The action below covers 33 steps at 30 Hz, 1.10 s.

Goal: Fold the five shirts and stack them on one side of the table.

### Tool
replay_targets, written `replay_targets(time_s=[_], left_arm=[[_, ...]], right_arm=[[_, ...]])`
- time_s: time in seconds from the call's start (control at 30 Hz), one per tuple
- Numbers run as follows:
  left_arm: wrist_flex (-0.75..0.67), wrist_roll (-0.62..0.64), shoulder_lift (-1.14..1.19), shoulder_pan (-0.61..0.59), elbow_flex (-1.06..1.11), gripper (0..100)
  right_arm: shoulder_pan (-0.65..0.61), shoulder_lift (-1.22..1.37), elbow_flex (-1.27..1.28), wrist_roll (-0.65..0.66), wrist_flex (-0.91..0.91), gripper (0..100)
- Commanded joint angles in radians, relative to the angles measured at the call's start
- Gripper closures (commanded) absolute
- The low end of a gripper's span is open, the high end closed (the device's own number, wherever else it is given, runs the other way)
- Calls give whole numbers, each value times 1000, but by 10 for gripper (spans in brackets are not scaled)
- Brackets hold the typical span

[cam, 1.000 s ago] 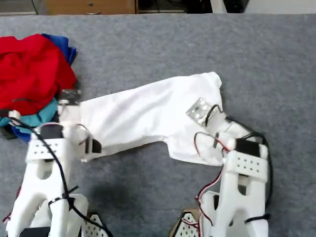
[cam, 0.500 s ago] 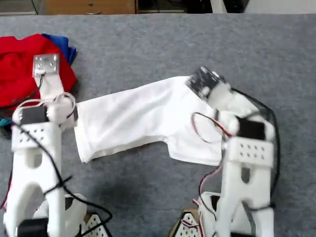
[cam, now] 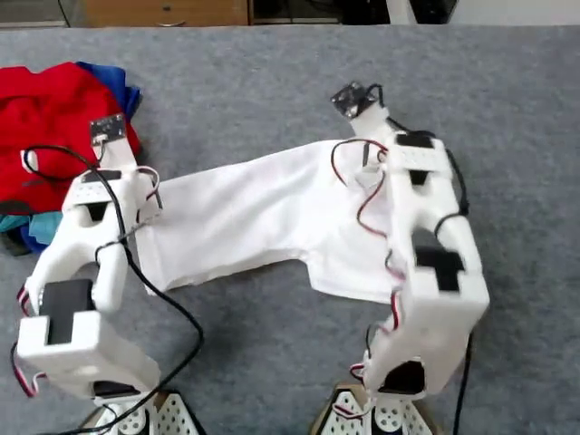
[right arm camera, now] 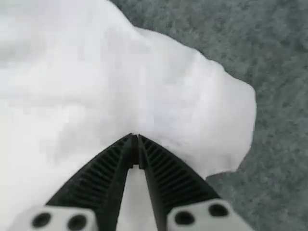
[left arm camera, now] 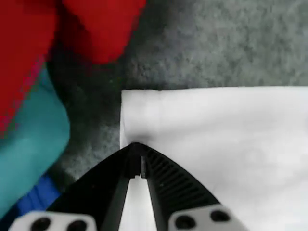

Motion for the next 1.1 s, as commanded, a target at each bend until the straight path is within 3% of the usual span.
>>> replay_targets(time_s=[0.0, 0.2, 0.33, 0.53, 0.63, 0.77, 0.83, 1.07], left_arm=[[-21, -37, 42, -54, -97, 981], [-11, -48, 73, -63, -160, 981], [155, -112, 10, -17, -206, 981], [333, -118, -318, -2, -206, 981], [382, -169, -501, 38, -100, 981], [331, -199, -704, 52, 141, 981], [250, -201, -754, 2, 258, 981], [110, -256, -733, -147, 442, 981]], right_arm=[[58, 48, -168, -3, 72, 994], [76, 51, -200, 28, 120, 994], [47, -50, -200, 48, 222, 995], [21, -351, -176, 107, 427, 994], [-12, -536, -48, 215, 491, 994], [-48, -802, 263, 328, 442, 994], [-68, -924, 433, 371, 407, 994], [-168, -1211, 877, 411, 370, 943]])
